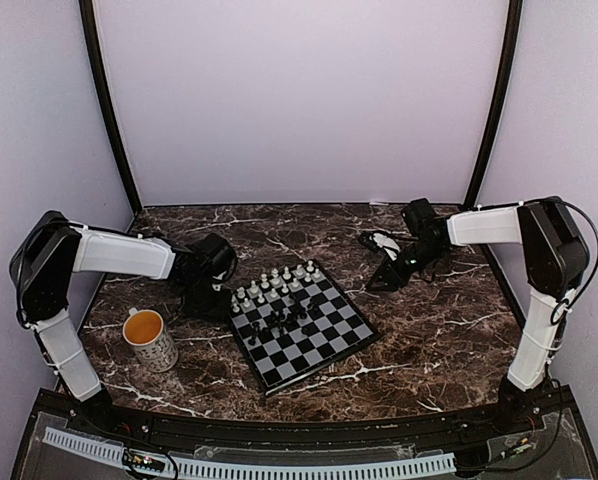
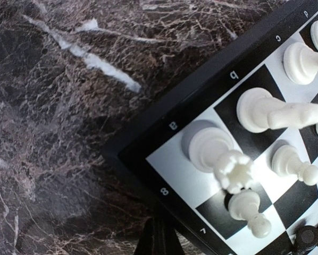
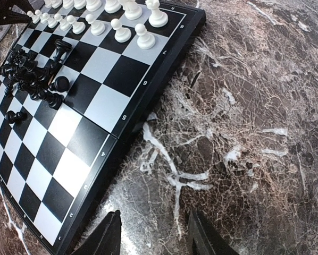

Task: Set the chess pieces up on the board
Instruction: Position the chessboard at the center of the board.

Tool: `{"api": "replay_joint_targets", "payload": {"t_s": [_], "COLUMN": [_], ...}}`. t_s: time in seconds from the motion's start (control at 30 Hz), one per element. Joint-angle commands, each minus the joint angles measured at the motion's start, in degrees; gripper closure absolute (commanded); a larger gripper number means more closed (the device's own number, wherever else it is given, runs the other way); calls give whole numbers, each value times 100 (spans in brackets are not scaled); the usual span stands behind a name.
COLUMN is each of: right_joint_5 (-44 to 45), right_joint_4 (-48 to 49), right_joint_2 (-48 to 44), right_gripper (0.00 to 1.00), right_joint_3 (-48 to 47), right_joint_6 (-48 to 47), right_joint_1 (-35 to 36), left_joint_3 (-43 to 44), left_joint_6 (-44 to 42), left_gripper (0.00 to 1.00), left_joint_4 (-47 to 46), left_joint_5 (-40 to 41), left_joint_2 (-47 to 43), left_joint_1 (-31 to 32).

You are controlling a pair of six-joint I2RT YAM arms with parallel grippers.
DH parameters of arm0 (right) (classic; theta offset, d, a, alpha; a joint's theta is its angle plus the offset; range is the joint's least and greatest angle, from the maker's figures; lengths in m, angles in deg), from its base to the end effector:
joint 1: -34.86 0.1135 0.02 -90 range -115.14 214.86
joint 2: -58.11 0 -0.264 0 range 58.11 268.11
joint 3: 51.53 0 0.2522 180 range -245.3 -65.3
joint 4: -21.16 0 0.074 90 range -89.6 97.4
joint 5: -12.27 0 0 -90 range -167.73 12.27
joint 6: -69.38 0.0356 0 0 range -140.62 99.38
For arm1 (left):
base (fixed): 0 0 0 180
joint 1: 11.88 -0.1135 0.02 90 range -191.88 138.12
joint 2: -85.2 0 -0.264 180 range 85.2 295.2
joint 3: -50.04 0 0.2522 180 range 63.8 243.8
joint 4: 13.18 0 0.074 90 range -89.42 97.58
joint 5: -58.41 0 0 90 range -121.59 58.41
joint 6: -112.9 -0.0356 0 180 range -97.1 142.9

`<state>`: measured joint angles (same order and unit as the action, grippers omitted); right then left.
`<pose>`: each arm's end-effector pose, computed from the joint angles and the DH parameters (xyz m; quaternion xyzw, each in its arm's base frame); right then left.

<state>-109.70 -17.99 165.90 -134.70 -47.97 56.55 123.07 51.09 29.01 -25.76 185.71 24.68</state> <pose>0.3424 0.1565 0.1663 -0.4454 0.8259 0.2571 0.2311 0.2672 -0.1936 0.1541 0.0628 0.9811 -0.0521 0.1757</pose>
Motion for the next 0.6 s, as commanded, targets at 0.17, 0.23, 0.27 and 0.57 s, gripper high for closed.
{"api": "replay_joint_targets", "payload": {"t_s": [0.17, 0.23, 0.27, 0.57], "right_joint_5": [-117, -126, -133, -161], "right_joint_4": [-60, -71, -78, -124], "right_joint_2": [54, 45, 41, -20], "right_gripper": [56, 56, 56, 56], "right_joint_3": [33, 24, 26, 28], "right_joint_6": [-98, -96, -95, -121], "right_joint_1": [-16, -16, -19, -16], "left_joint_3": [505, 638, 733, 1270], "left_joint_6": [-285, -335, -363, -542], "left_gripper": [100, 100, 100, 100], "left_joint_4": [-444, -479, -488, -498], "left_joint_5": [-249, -281, -301, -383], "left_joint_2": [328, 420, 454, 822], "left_joint_1": [46, 52, 53, 53]}}
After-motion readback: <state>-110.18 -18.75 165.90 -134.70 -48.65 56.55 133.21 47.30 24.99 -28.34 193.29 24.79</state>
